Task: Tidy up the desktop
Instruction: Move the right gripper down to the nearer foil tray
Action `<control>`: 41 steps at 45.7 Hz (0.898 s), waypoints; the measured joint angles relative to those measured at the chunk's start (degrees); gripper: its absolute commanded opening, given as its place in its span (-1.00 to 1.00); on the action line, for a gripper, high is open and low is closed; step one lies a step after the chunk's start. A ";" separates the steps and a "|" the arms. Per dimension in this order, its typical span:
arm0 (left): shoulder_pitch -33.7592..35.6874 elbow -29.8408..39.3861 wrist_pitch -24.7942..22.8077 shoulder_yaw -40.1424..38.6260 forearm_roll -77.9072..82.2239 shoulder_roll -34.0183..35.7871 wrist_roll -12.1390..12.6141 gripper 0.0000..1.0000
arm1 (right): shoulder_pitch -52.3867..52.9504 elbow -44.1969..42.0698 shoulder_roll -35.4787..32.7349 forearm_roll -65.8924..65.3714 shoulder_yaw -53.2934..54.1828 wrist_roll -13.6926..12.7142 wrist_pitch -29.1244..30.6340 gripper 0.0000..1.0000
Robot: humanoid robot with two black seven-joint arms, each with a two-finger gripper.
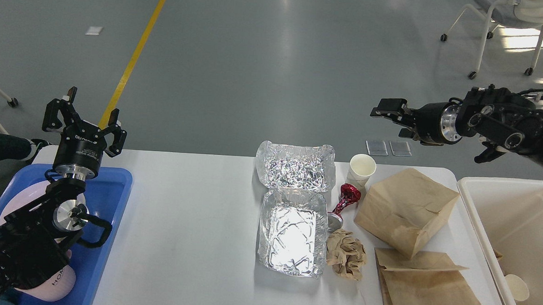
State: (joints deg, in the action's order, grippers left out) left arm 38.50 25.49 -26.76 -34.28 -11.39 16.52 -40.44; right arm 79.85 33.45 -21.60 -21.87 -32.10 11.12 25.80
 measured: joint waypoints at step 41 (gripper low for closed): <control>0.00 0.00 -0.03 0.00 0.05 0.00 0.02 0.93 | 9.48 -0.49 10.59 14.29 -21.76 -2.28 18.77 1.00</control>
State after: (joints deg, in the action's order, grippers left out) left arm 38.50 25.49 -26.79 -34.28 -11.34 16.52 -40.43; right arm 89.33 32.96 -11.01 -7.58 -53.85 8.85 44.57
